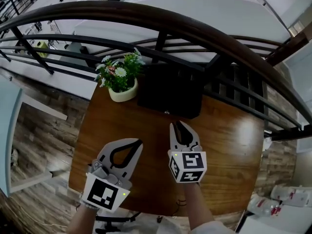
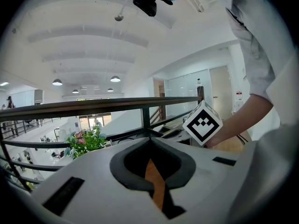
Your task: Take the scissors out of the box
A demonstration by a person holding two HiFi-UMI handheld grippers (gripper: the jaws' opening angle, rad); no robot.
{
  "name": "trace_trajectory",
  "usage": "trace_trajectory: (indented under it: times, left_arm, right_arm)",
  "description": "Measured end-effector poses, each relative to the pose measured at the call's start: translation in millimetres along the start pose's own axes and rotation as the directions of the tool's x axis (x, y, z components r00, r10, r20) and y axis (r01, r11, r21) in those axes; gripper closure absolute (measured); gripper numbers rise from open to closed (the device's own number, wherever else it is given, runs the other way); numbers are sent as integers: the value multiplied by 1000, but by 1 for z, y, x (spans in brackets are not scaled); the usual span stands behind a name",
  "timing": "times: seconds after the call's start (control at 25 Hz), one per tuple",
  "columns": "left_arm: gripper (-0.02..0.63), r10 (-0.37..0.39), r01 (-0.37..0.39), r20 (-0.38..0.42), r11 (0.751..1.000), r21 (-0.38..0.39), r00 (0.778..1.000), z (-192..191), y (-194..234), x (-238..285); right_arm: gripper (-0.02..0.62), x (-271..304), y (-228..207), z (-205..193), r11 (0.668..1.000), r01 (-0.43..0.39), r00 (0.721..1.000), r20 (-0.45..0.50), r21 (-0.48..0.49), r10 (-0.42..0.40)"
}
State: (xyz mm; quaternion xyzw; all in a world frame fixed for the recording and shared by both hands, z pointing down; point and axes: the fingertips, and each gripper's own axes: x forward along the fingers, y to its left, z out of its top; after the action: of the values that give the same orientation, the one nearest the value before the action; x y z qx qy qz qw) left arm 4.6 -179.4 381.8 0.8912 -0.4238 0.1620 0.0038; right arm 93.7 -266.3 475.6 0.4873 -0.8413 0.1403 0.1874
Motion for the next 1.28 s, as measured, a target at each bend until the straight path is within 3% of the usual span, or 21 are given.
trace_trajectory:
  times: [0.52,0.64,1.12,1.28]
  left_arm:
    - [589,17,-18,-31,1000,-11,999,-18,4,10]
    - [589,27,-27,-36,1000,-14,999,-22,6,12]
    - [589,40,-42,-55,999,-27,998,-38,13,17]
    - [589,45,-47,-56,998,-31,997,-39,14,17]
  right_arm:
    - [534,49,-10,-29,996,3,998,-55,94,2]
    - [483,60,-12,-35,992,5,997,-71,123,4]
    - [483,89,-14,-51,982,64,990,-132,177,-40]
    - [485,92,-16,-54,982,107,984,-155,155,-82]
